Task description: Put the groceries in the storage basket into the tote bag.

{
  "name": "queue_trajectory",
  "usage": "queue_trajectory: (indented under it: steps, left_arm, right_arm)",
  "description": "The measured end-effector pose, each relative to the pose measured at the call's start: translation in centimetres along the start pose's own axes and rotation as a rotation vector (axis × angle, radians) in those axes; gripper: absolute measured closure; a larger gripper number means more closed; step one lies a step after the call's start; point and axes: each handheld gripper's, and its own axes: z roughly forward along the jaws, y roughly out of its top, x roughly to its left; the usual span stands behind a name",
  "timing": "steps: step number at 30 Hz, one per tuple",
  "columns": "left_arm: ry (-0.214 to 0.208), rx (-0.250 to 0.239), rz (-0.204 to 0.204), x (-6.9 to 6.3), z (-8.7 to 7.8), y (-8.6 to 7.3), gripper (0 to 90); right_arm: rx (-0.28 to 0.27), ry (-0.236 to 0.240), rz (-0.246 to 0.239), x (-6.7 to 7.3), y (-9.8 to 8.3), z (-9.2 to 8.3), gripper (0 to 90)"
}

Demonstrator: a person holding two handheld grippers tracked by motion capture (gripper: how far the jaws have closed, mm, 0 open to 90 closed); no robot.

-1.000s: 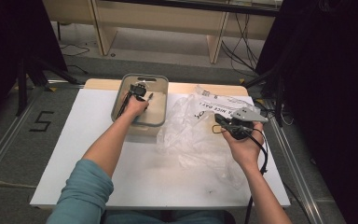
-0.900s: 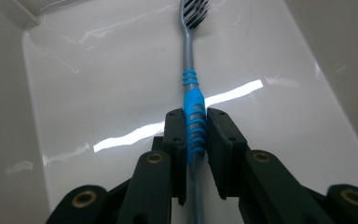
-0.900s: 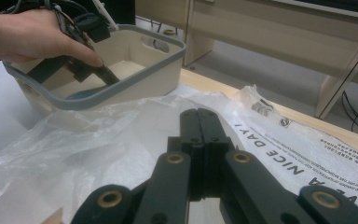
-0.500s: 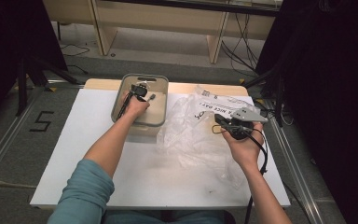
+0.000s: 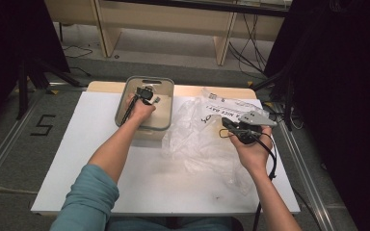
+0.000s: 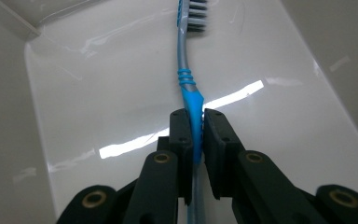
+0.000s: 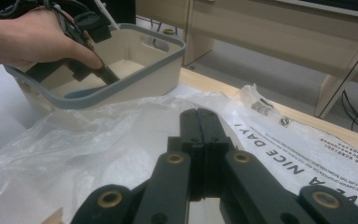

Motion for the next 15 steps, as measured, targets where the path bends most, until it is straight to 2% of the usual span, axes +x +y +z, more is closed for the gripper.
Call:
queue_trajectory:
  steps: [15]
  left_arm:
    - [-0.010, -0.004, -0.010, 0.08, -0.09, 0.05, 81.9]
  right_arm:
    - [0.000, -0.001, -0.001, -0.05, -0.05, 0.02, 90.0]
